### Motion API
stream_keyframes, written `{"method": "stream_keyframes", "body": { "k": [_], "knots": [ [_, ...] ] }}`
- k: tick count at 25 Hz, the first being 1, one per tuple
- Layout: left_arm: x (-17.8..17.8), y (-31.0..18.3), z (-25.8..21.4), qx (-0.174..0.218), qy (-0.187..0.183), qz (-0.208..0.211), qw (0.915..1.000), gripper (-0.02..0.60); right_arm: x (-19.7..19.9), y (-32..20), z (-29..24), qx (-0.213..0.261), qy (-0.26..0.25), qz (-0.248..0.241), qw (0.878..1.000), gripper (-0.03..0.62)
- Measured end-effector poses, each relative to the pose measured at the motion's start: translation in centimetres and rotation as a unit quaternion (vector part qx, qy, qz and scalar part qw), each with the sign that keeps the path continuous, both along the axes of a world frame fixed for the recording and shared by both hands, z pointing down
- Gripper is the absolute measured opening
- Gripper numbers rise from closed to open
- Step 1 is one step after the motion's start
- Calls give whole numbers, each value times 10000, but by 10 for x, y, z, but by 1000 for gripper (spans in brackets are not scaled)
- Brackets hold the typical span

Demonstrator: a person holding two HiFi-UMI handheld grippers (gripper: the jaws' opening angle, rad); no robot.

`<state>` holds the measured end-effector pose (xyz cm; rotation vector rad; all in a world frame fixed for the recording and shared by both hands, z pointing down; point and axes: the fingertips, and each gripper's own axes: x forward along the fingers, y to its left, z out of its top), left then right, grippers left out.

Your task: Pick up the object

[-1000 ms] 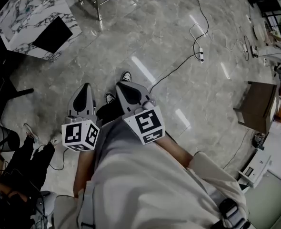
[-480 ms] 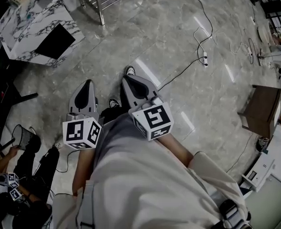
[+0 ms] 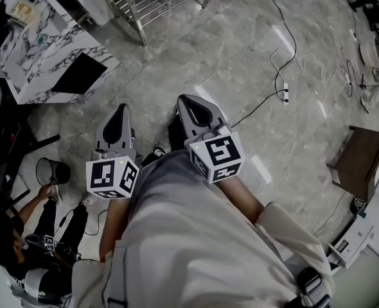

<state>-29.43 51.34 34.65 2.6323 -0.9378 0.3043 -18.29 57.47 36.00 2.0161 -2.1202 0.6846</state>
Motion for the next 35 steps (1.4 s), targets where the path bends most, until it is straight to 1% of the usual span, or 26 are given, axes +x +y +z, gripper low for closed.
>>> {"method": "stream_keyframes", "body": {
  "k": [4, 7, 9, 14, 18, 22, 25, 27, 35],
  "knots": [
    [34, -25, -3, 0, -21, -27, 10000, 6, 39, -24, -3, 8, -112, 76, 9999, 11],
    [62, -42, -7, -2, 62, -39, 10000, 6, 72, -39, -11, 253, -189, 250, 9992, 11],
    [80, -51, -9, 24, 72, -37, 10000, 6, 89, -47, -14, 352, -255, 220, 9988, 11],
    [122, -65, -10, 134, 20, -38, 9999, 6, 125, -63, -11, 398, -216, 68, 9990, 11],
    [145, -72, -11, 181, -25, -53, 9998, 6, 149, -71, -8, 386, -162, 25, 9991, 11],
    [154, -75, -10, 167, -74, -116, 9998, 6, 162, -76, -4, 249, -115, 47, 9996, 11],
    [152, -75, -12, 169, -104, -215, 9996, 6, 166, -80, 4, 98, 45, 13, 9999, 9],
    [151, -76, -11, 156, -121, -267, 9994, 6, 165, -83, 8, 50, 9, -46, 10000, 9],
    [156, -112, -3, 104, -46, -248, 9996, 6, 157, -118, 10, 146, -68, -292, 9994, 11]
  ]
}}
